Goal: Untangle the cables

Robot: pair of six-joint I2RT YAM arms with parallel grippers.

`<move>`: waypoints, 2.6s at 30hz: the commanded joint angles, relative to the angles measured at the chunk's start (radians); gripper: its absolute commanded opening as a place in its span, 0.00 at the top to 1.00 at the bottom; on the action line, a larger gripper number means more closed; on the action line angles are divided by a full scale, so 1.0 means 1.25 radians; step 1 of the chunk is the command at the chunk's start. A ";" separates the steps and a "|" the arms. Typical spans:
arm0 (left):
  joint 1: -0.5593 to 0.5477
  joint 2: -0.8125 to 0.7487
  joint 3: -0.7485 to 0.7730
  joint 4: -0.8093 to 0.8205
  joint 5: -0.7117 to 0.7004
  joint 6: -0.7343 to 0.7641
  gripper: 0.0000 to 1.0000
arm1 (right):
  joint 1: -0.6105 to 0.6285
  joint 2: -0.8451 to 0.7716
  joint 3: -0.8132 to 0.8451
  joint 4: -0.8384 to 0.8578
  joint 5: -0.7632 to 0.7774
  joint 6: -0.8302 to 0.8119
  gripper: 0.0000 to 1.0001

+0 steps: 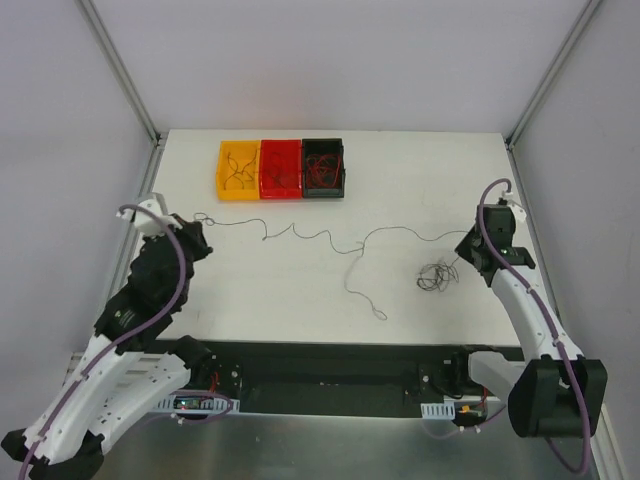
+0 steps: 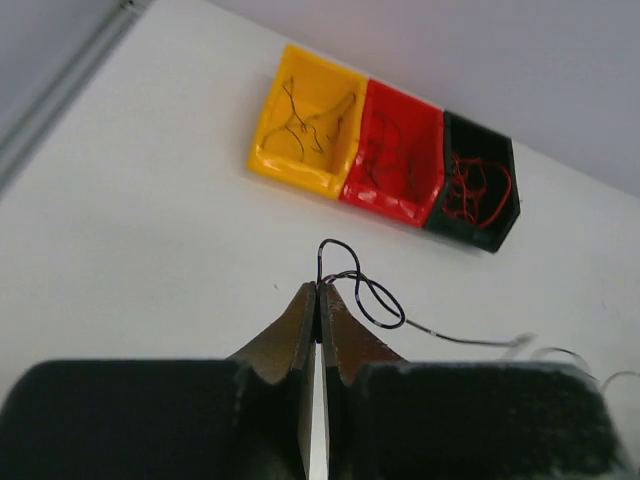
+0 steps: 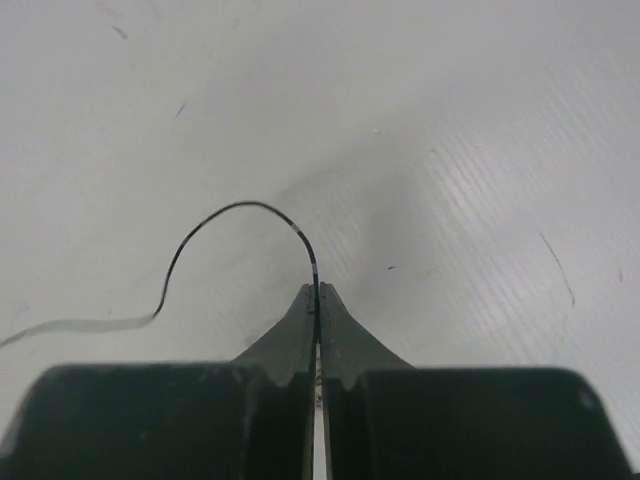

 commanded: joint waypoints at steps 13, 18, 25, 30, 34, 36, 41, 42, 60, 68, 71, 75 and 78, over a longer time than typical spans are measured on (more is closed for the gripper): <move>0.008 -0.046 0.112 -0.129 -0.198 0.150 1.00 | -0.114 0.067 -0.028 0.045 -0.021 -0.021 1.00; 0.008 -0.035 0.237 -0.126 -0.277 0.237 1.00 | -0.114 0.025 -0.033 0.035 0.082 -0.045 1.00; 0.008 -0.106 0.429 -0.091 -0.261 0.344 1.00 | -0.115 0.046 -0.023 0.037 0.129 -0.053 1.00; 0.007 -0.114 0.392 -0.128 -0.152 0.351 1.00 | -0.120 0.085 0.014 0.025 0.157 -0.055 1.00; 0.007 -0.079 0.387 -0.183 -0.187 0.366 1.00 | -0.156 0.113 0.046 -0.004 0.154 -0.055 1.00; 0.008 -0.080 0.374 -0.182 -0.190 0.395 1.00 | -0.165 0.117 0.051 -0.006 0.164 -0.056 1.00; 0.008 -0.060 0.331 -0.188 -0.146 0.398 1.00 | -0.175 0.140 0.085 -0.015 -0.011 -0.077 0.89; 0.008 -0.053 0.322 -0.193 -0.101 0.376 1.00 | -0.162 0.143 0.102 -0.017 -0.121 -0.083 0.82; 0.008 0.053 0.329 -0.209 0.198 0.238 1.00 | 0.408 0.217 0.162 0.185 -0.383 -0.300 0.05; 0.008 0.035 0.341 -0.217 0.224 0.226 1.00 | 0.554 0.376 0.160 0.314 -0.293 -0.505 0.09; 0.008 0.033 0.349 -0.218 0.226 0.231 1.00 | 0.581 0.419 0.165 0.372 -0.347 -0.529 0.12; 0.008 0.030 0.363 -0.225 0.220 0.243 1.00 | 0.617 0.510 0.231 0.398 -0.211 -0.487 0.20; 0.008 0.027 0.377 -0.232 0.213 0.249 1.00 | 0.631 0.558 0.253 0.429 -0.168 -0.466 0.37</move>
